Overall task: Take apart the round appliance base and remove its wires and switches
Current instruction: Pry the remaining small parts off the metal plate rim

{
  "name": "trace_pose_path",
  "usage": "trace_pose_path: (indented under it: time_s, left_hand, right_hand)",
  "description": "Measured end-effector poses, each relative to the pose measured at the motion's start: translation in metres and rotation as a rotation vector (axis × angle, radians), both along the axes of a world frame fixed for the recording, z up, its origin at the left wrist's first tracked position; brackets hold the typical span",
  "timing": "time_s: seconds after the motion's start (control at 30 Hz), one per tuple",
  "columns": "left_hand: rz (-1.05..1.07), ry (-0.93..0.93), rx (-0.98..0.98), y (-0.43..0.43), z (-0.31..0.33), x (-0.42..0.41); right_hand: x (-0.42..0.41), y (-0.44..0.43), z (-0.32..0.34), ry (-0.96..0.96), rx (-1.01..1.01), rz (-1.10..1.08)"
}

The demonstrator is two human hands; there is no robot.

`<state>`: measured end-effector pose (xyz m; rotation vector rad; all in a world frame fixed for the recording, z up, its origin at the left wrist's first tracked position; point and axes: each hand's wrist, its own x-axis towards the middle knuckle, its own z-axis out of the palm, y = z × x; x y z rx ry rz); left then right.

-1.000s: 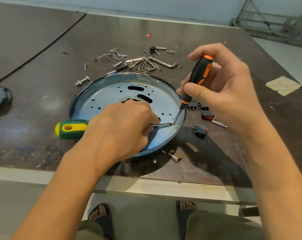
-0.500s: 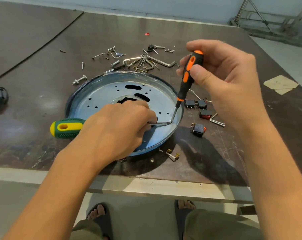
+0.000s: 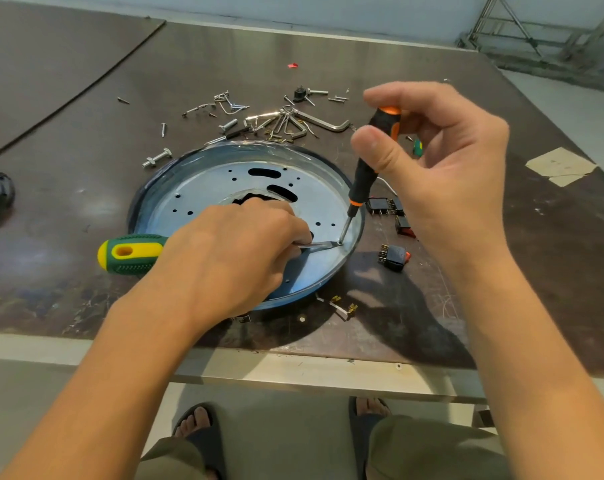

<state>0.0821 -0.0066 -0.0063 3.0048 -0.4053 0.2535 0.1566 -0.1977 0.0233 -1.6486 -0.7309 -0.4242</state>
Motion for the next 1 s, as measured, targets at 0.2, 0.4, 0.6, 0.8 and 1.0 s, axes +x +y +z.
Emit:
trace_pose_path:
  time_s: [0.2,0.4,0.6,0.8,1.0]
  left_hand:
    - [0.001,-0.003,0.029,0.002,-0.002,0.0]
    - [0.019,-0.004,0.021,0.002,-0.004,0.001]
    - [0.0,-0.03,0.017,0.001,-0.003,0.002]
    - [-0.006,-0.047,0.011,0.0,-0.001,0.0]
    - [-0.019,-0.029,0.015,0.0,-0.002,0.0]
  right_hand:
    - [0.003,-0.002,-0.001,0.06,0.043,0.047]
    - [0.008,-0.01,-0.002,0.177,0.137,0.105]
    - [0.009,-0.011,-0.003,0.183,0.121,0.11]
    - [0.006,-0.003,-0.001,0.043,0.053,-0.03]
    - [0.007,-0.007,-0.002,0.128,0.077,0.077]
